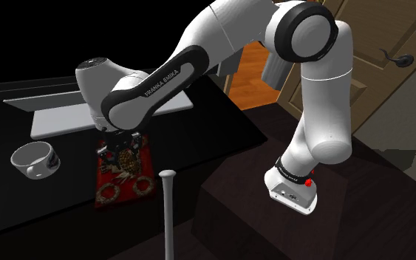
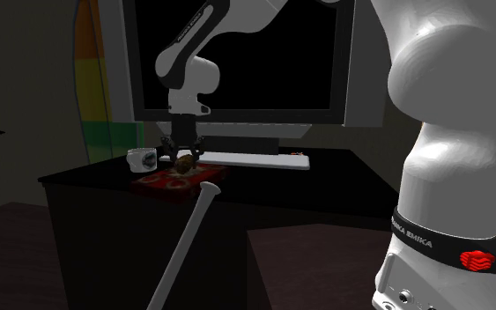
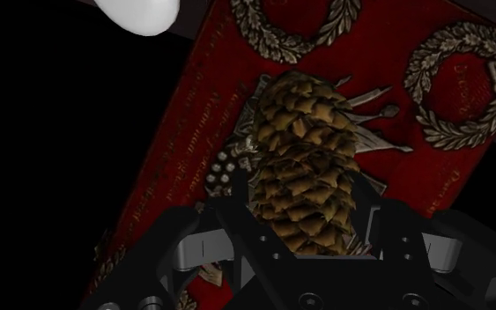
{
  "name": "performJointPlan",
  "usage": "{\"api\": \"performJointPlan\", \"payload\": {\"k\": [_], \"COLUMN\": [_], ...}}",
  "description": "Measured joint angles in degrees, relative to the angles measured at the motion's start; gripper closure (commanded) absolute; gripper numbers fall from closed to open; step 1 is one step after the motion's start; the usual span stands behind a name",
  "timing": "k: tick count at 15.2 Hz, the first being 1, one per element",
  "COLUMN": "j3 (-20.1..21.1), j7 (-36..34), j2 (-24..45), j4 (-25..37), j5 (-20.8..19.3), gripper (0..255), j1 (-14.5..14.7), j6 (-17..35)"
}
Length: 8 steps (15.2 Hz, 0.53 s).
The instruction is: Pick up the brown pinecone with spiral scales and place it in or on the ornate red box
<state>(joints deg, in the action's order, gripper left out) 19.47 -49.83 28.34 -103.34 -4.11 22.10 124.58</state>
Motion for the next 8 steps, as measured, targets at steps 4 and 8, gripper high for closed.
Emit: {"api": "performJointPlan", "payload": {"k": [4,8], "j3": [0.0,0.0], "j7": [0.0,0.0], "j2": [0.1,0.0], "j4": [-0.1,0.0], "j5": [0.0,0.0], "gripper": [0,0], "j1": [0.0,0.0], "j6": [0.0,0.1]}}
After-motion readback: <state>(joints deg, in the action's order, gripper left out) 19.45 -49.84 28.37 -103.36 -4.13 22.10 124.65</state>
